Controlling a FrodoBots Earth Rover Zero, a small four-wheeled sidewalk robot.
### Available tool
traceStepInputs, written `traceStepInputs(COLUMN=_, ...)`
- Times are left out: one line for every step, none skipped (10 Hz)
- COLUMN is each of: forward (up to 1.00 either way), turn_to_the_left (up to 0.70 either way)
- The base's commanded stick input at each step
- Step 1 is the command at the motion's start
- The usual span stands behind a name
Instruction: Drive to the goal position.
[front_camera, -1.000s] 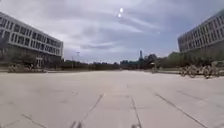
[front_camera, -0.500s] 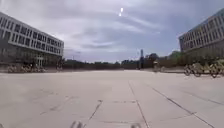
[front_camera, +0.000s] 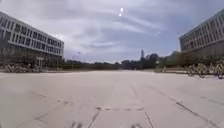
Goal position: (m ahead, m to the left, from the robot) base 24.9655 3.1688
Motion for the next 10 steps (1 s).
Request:
traceStepInputs(forward=0.70, turn_to_the_left=0.00)
traceStepInputs(forward=0.70, turn_to_the_left=0.00)
traceStepInputs(forward=0.70, turn_to_the_left=0.00)
traceStepInputs(forward=0.70, turn_to_the_left=0.00)
traceStepInputs(forward=0.70, turn_to_the_left=0.00)
traceStepInputs(forward=0.70, turn_to_the_left=0.00)
traceStepInputs(forward=0.70, turn_to_the_left=0.00)
traceStepInputs(forward=0.70, turn_to_the_left=0.00)
traceStepInputs(forward=0.70, turn_to_the_left=0.00)
traceStepInputs(forward=0.70, turn_to_the_left=0.00)
